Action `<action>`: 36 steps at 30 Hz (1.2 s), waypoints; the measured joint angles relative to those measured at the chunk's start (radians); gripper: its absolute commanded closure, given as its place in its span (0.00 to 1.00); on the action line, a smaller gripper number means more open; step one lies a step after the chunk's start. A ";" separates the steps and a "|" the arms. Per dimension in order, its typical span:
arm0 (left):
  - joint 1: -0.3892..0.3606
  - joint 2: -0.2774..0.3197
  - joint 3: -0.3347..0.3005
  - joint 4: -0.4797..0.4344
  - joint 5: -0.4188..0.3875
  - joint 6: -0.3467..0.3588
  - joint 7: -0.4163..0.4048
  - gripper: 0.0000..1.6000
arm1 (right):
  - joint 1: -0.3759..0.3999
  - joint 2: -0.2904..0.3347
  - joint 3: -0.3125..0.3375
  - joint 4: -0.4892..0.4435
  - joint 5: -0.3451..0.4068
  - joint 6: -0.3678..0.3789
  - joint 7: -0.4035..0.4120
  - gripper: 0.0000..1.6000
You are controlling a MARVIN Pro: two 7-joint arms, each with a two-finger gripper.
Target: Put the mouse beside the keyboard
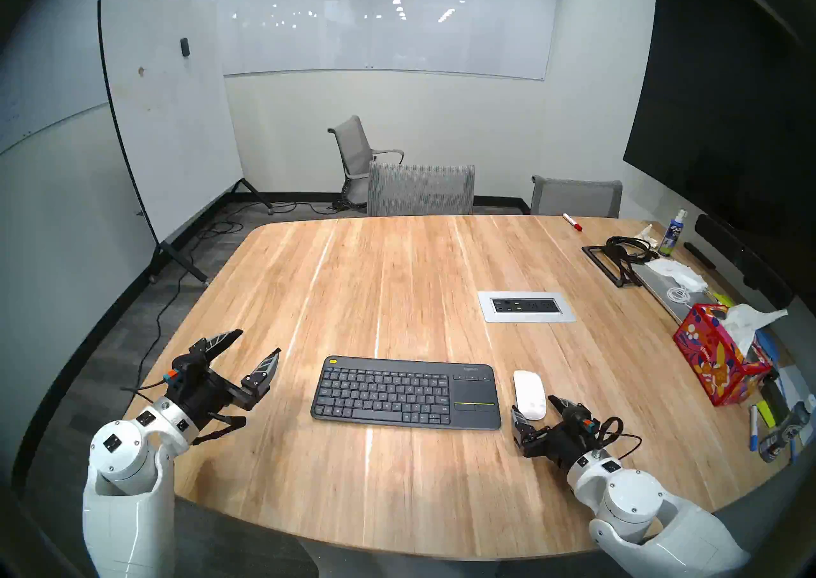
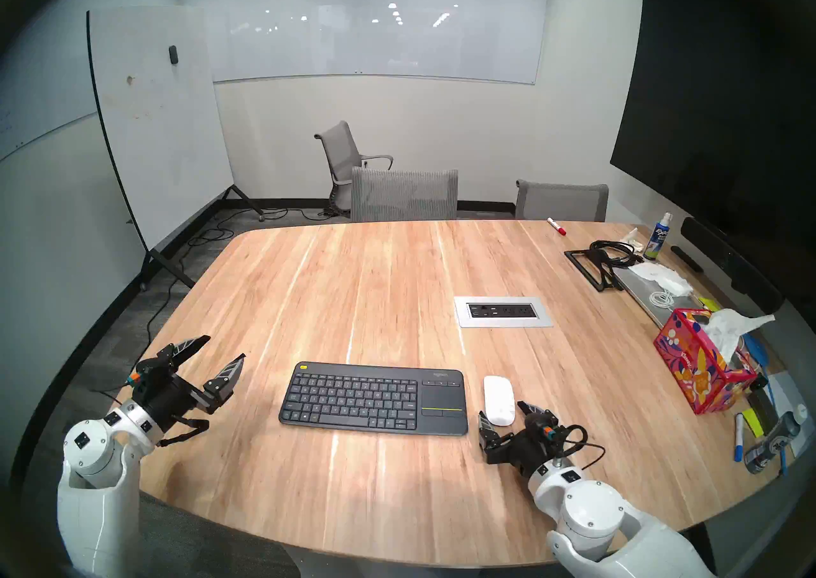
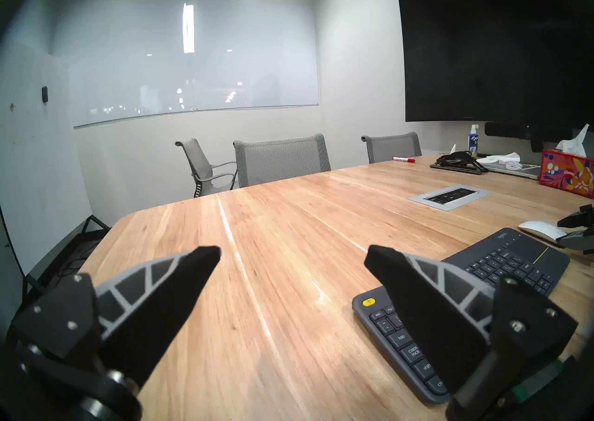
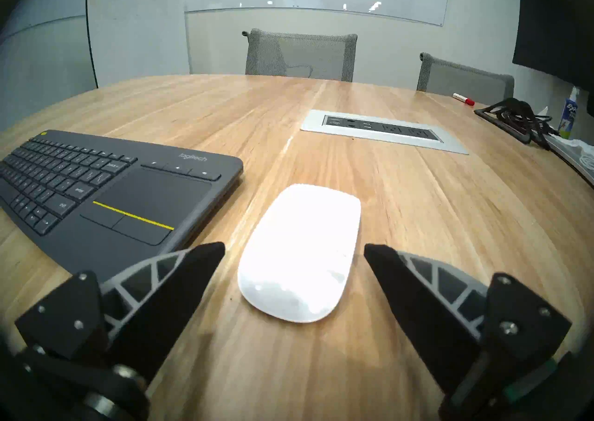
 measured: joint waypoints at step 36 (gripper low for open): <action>0.000 -0.001 0.000 0.000 0.001 0.000 -0.001 0.00 | 0.042 -0.024 -0.008 0.030 -0.008 0.063 -0.021 0.00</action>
